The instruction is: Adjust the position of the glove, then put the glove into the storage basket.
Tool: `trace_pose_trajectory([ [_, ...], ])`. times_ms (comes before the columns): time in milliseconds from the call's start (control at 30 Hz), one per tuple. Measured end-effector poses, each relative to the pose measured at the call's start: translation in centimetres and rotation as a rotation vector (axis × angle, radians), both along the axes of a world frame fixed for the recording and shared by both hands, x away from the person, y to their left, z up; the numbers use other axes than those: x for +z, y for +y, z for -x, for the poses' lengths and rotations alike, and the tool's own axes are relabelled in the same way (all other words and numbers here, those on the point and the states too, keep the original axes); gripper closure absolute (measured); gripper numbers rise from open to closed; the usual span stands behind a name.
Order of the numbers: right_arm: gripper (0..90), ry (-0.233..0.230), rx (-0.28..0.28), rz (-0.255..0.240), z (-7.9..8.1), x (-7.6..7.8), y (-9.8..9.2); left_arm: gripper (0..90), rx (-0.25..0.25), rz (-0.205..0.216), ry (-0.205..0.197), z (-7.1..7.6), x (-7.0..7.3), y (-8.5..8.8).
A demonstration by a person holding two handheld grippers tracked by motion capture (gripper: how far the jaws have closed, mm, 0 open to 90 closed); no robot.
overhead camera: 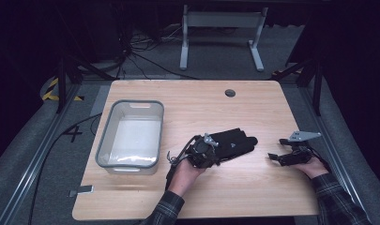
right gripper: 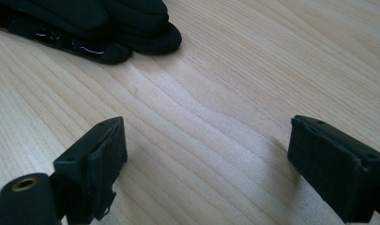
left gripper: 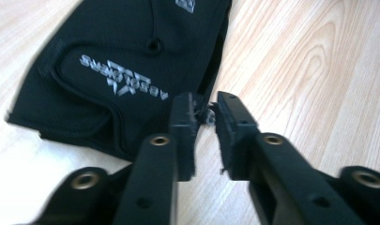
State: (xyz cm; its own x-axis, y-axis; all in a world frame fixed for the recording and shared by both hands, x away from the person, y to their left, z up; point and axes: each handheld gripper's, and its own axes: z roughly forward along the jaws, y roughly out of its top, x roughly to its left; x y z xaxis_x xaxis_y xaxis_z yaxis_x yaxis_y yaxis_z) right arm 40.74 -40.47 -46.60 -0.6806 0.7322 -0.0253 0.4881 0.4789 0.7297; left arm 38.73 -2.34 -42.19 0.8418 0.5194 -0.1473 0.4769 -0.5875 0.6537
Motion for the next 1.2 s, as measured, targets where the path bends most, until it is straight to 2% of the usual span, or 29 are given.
trace_pose_trajectory([
  [67, 12.4, 0.0, 0.0, 0.0, 0.0, 0.0, 0.0, 66.6, -0.007, 0.017, -0.005, -0.3, 0.4, -0.3],
  [167, 12.4, 0.0, 0.0, 0.0, 0.0, 0.0, 0.0, 56.3, -0.019, 0.017, -0.026, -0.9, 1.0, -1.0],
  [300, 12.3, 0.0, 0.0, 0.001, 0.0, 0.0, 0.0, 46.5, -0.04, 0.01, -0.03, -2.0, 1.5, -1.7],
  [333, 12.3, 0.0, 0.001, 0.001, 0.0, 0.0, 0.0, 44.6, -0.053, 0.006, -0.026, -2.8, 1.7, -2.2],
  [433, 12.3, 0.001, 0.001, 0.0, 0.0, 0.0, 0.0, 41.5, -0.065, 0.002, -0.032, -3.7, 1.8, -2.7],
  [467, 12.3, 0.001, 0.001, 0.001, 0.0, 0.0, 0.0, 38.9, -0.075, -0.019, -0.049, -4.6, 1.8, -3.1],
  [500, 12.3, 0.001, 0.001, 0.001, 0.0, 0.0, 0.0, 37.9, -0.075, -0.019, -0.049, -4.6, 1.8, -3.1],
  [567, 12.2, 0.002, 0.001, 0.0, 0.0, 0.0, 0.0, 36.9, -0.09, -0.026, -0.047, -5.6, 1.7, -3.6],
  [733, 12.2, 0.002, 0.003, 0.001, 0.0, 0.0, 0.0, 29.1, -0.117, -0.042, -0.052, -7.7, 0.8, -4.6],
  [833, 12.2, 0.003, 0.005, 0.002, 0.0, 0.0, 0.0, 22.1, -0.136, -0.075, -0.053, -8.8, 0.0, -5.1],
  [900, 12.2, 0.003, 0.004, 0.002, 0.0, 0.0, 0.0, 18.7, -0.131, -0.072, -0.047, -8.9, -0.3, -5.2],
  [933, 12.2, 0.003, 0.004, 0.002, 0.0, 0.0, 0.0, 18.2, -0.135, -0.075, -0.035, -9.4, -0.9, -5.3],
  [1000, 12.2, 0.003, 0.004, 0.002, 0.0, 0.0, 0.0, 17.6, -0.142, -0.095, -0.021, -9.6, -1.4, -5.4],
  [1200, 12.2, 0.003, 0.005, 0.002, 0.0, 0.0, 0.0, 17.8, -0.162, -0.124, 0.004, -9.5, -2.3, -5.6],
])
